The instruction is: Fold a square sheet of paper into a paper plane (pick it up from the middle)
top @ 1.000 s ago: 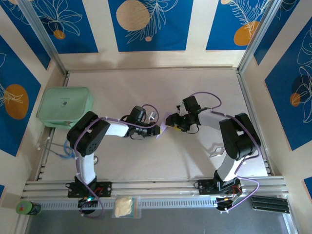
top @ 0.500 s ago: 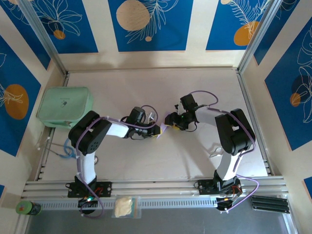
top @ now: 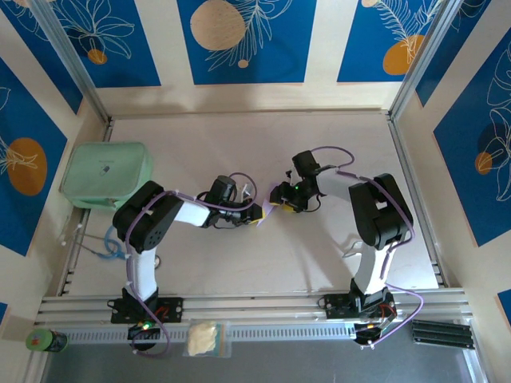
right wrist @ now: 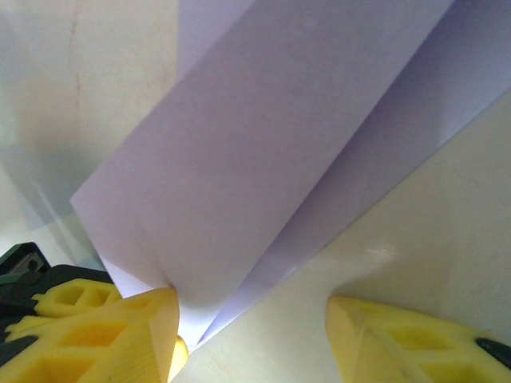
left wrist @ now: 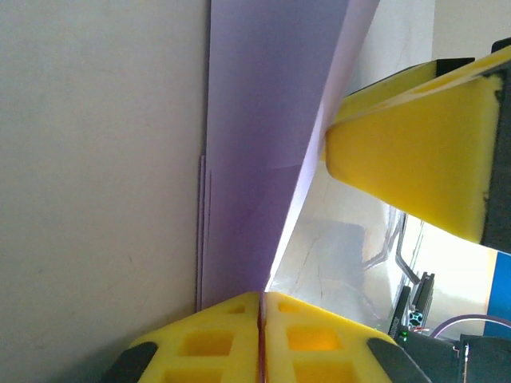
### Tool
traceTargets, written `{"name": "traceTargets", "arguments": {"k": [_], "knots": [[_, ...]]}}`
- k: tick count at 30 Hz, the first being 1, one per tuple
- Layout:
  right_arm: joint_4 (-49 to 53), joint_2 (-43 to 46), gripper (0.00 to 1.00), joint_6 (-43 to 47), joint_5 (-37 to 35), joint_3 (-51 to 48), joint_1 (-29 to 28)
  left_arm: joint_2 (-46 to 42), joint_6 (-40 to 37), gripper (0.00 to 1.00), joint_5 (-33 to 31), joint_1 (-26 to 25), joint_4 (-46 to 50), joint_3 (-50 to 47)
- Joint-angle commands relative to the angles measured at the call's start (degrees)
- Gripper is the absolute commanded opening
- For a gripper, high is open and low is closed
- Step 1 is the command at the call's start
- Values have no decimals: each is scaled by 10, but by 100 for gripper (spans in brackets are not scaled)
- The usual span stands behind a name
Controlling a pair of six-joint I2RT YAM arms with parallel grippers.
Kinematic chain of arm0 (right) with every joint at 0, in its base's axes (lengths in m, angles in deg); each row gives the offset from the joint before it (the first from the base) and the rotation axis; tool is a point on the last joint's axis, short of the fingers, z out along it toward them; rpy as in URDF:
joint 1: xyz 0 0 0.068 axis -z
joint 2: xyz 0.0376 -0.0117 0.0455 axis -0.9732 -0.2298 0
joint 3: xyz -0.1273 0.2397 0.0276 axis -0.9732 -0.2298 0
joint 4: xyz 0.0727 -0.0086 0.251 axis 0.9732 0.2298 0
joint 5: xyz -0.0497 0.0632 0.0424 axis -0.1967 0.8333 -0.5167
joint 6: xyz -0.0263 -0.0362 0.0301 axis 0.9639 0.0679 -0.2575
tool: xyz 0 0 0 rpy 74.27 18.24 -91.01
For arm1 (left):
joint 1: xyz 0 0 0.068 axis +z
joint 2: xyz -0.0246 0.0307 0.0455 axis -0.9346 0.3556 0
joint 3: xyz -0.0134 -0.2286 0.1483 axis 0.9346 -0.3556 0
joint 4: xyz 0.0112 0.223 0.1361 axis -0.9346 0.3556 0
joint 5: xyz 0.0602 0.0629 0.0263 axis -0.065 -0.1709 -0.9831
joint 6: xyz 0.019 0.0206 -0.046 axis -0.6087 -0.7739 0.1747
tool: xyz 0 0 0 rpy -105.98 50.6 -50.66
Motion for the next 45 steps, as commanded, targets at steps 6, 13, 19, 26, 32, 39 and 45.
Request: {"name": "traceTargets", "arguments": {"k": [6, 13, 19, 26, 32, 39, 45], "knots": [[36, -65, 50, -19, -95, 20, -21, 12, -2, 16, -2, 4, 22, -5], [54, -79, 48, -26, -108, 31, -24, 1, -12, 20, -12, 5, 41, -6], [76, -91, 49, -33, -128, 44, -28, -13, -19, 20, -20, 5, 52, -9], [108, -111, 50, -42, -146, 64, -32, -50, -37, 23, -42, 5, 81, -13], [125, -123, 51, -54, -154, 75, -33, -90, -59, 28, -71, 1, 117, -21], [136, -131, 51, -60, -157, 81, -34, -90, -74, 35, -72, -18, 131, -14], [144, -137, 51, -62, -161, 85, -34, -83, -117, 36, -100, -28, 213, 20]]}}
